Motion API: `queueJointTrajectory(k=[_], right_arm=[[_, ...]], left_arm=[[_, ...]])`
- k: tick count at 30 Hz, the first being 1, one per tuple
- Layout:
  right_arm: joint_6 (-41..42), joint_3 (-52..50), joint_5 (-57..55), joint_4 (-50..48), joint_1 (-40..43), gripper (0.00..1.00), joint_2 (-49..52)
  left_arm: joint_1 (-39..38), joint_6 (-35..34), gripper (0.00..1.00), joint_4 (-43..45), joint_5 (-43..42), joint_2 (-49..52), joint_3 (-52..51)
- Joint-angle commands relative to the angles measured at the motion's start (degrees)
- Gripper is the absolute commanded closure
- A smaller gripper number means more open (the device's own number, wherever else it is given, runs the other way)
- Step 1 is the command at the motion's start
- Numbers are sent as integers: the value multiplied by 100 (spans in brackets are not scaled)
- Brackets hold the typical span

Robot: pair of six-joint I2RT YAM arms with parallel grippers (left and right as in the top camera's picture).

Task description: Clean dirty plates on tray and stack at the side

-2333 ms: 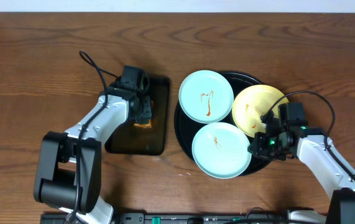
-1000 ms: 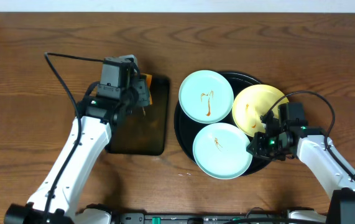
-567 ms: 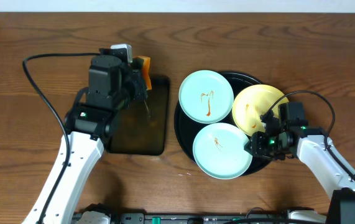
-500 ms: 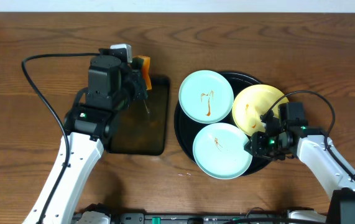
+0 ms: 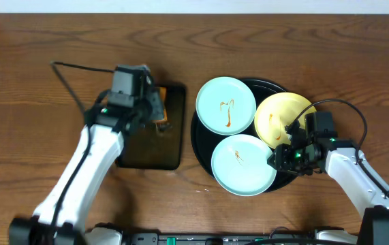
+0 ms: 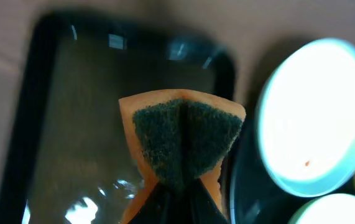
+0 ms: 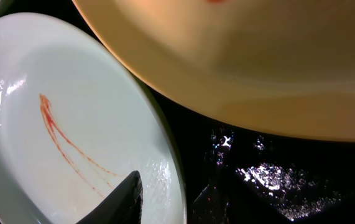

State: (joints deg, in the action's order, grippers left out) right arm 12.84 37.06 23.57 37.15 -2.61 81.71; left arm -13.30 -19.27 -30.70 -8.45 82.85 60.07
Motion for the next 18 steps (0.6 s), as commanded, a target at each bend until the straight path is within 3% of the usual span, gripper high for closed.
queueJointTrajectory(k=[1, 10, 18], right_arm=[[0, 52, 50, -13, -48, 62, 17], [2, 52, 52, -9, -48, 64, 17], [0, 52, 52, -9, -48, 64, 17]], left_arm=[[-214, -271, 93, -55, -96, 616, -13], [-621, -448, 93, 35, -170, 1790, -13], [-767, -459, 92, 586, -988, 1792, -9]])
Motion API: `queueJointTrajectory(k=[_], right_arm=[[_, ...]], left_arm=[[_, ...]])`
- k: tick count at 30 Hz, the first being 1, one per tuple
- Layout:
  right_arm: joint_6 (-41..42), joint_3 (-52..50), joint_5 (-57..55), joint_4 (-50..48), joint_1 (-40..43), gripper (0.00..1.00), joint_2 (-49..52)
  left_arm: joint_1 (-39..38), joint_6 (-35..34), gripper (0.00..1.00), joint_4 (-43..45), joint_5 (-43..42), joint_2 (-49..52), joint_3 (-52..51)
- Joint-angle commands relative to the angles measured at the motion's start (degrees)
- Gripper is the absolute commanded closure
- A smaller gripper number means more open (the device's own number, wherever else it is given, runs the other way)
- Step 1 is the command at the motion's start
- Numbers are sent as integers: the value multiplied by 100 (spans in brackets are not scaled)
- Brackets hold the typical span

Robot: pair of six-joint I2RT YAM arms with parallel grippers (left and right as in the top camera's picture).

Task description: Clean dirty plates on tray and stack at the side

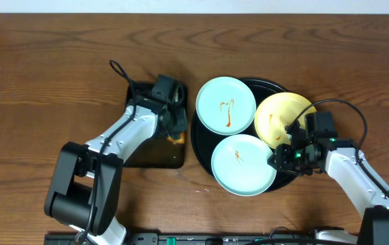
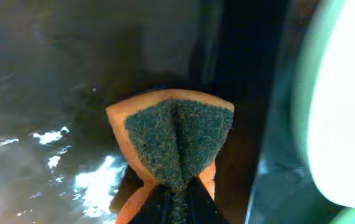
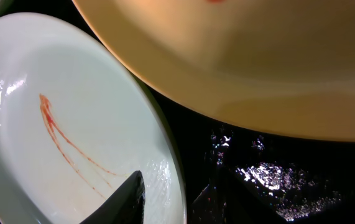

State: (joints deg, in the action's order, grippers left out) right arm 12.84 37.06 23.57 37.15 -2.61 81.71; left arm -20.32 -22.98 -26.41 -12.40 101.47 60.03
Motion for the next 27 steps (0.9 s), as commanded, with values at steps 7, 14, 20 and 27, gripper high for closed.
queueJointTrajectory(k=[7, 14, 20, 27], right_arm=[[0, 52, 50, -7, -48, 61, 17], [0, 52, 50, -9, -48, 59, 17], [0, 48, 50, -9, -48, 67, 17], [2, 20, 48, -11, -50, 80, 114]], left_arm=[[-37, -90, 93, 201, -466, -190, 0], [-39, -90, 92, -28, 157, -789, 0], [-39, -92, 93, -50, 127, -1453, 0], [-208, -96, 93, -149, -940, -1580, -2]])
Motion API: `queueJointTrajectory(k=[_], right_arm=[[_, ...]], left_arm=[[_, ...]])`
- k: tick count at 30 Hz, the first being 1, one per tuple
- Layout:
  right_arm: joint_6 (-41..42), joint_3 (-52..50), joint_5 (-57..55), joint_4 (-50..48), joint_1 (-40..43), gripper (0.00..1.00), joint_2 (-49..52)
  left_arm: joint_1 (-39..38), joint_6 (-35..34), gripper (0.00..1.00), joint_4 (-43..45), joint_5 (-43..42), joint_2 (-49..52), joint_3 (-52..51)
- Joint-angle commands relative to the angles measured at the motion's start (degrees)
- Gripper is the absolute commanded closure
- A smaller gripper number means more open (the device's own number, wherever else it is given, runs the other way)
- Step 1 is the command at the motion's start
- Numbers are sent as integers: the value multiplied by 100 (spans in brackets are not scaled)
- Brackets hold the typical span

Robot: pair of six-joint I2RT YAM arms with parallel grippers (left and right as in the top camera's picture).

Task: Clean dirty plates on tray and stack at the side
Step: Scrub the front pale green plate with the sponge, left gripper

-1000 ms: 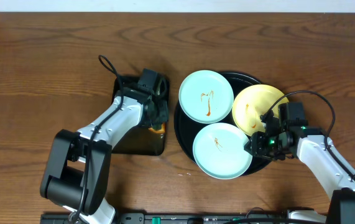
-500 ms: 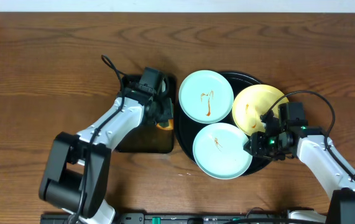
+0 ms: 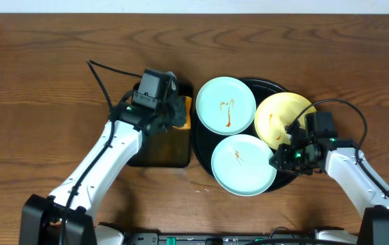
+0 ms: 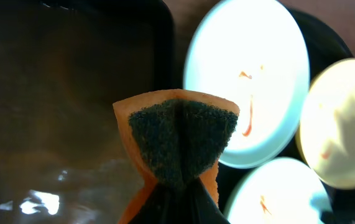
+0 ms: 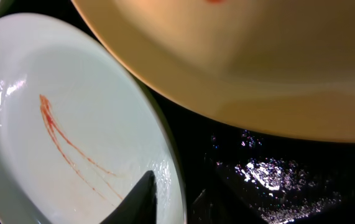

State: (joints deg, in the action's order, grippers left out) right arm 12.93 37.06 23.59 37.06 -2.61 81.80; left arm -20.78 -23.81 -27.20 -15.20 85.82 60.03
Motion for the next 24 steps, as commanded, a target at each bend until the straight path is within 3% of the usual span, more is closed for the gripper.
queueJointTrajectory(k=[1, 8, 20, 24], right_arm=[[-4, 9, 46, -4, -50, 82, 131], [35, -81, 46, -17, -48, 99, 221], [35, -81, 46, -22, -48, 99, 221], [35, -81, 48, -20, -48, 99, 221]], left_arm=[[-262, -13, 93, -81, -669, -15, -2], [-1228, -50, 93, -52, -466, 11, -2], [-2889, -918, 93, 935, -273, 699, -2], [-3209, -1515, 93, 1375, -273, 1204, -2]])
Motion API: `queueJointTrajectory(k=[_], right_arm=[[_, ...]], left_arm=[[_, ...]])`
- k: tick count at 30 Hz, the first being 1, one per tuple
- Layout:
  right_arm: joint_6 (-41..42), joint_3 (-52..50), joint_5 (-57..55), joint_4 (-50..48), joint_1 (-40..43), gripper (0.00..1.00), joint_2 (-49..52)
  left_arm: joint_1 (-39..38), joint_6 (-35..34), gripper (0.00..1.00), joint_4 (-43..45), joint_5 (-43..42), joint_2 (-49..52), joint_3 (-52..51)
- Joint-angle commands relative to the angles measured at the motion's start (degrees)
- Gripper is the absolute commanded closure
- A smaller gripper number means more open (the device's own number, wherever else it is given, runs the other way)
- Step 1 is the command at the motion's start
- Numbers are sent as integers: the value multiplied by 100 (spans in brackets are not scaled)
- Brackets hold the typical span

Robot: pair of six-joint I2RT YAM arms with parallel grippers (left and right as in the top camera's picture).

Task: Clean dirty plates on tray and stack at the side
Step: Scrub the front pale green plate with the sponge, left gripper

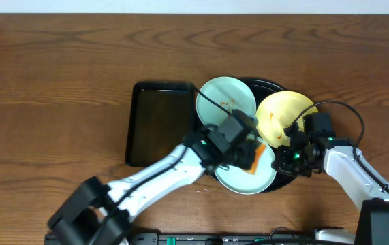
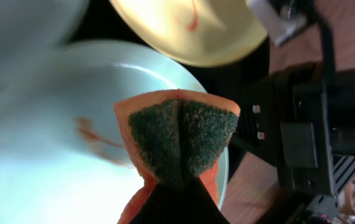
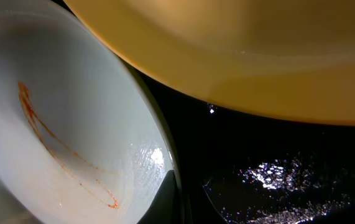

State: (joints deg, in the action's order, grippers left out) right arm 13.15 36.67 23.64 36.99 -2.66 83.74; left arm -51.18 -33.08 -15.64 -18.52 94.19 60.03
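Three soiled plates lie on the round black tray (image 1: 270,87): a pale blue one (image 1: 223,102) at the back, a yellow one (image 1: 286,117), and a front pale blue plate (image 1: 231,178) with a red smear (image 2: 93,134). My left gripper (image 1: 247,155) is shut on a folded orange sponge (image 2: 177,134), green scouring side out, just over the front plate's right part. My right gripper (image 3: 176,190) is shut on that plate's right rim, one finger (image 3: 165,198) lying on top of the rim. The yellow plate (image 3: 258,56) overhangs it.
A black rectangular tray (image 1: 159,124) holding a glossy film of liquid sits left of the round tray. My left arm (image 1: 160,173) reaches in from the front left across the wooden table (image 1: 58,82). The right arm (image 1: 358,173) comes from the front right.
My left gripper with the sponge has gone from above the rectangular tray's right edge to over the front blue plate. The right finger now lies tighter against that plate's rim.
My left gripper held the sponge above the rectangular tray, then low inside it near the wet bottom, then raised at its right edge, and now over the front blue plate. My right gripper stayed at that plate's right rim throughout.
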Motion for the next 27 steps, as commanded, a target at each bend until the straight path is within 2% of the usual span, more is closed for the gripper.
queueJointTrajectory(k=[1, 4, 9, 13, 17, 22, 27], right_arm=[[13, -42, 44, -11, -44, 99, 26], [13, -42, 44, -11, -44, 99, 26], [13, -42, 68, -11, -44, 99, 26], [11, -42, 83, 7, -44, 99, 26], [13, -42, 85, 9, -44, 99, 26], [13, -42, 83, 7, -44, 99, 26], [11, -42, 81, 4, -44, 99, 26]], left_arm=[[-197, -708, 93, 299, 57, 470, -2], [-258, -933, 92, 575, 28, 811, -2], [-289, -898, 93, 894, -210, 1228, -2], [-46, -796, 93, 431, 756, 1276, -2], [404, -796, 93, 81, 1132, 1093, -2], [833, -743, 93, -232, 951, 682, 0], [940, -109, 93, -619, 614, -221, 0]])
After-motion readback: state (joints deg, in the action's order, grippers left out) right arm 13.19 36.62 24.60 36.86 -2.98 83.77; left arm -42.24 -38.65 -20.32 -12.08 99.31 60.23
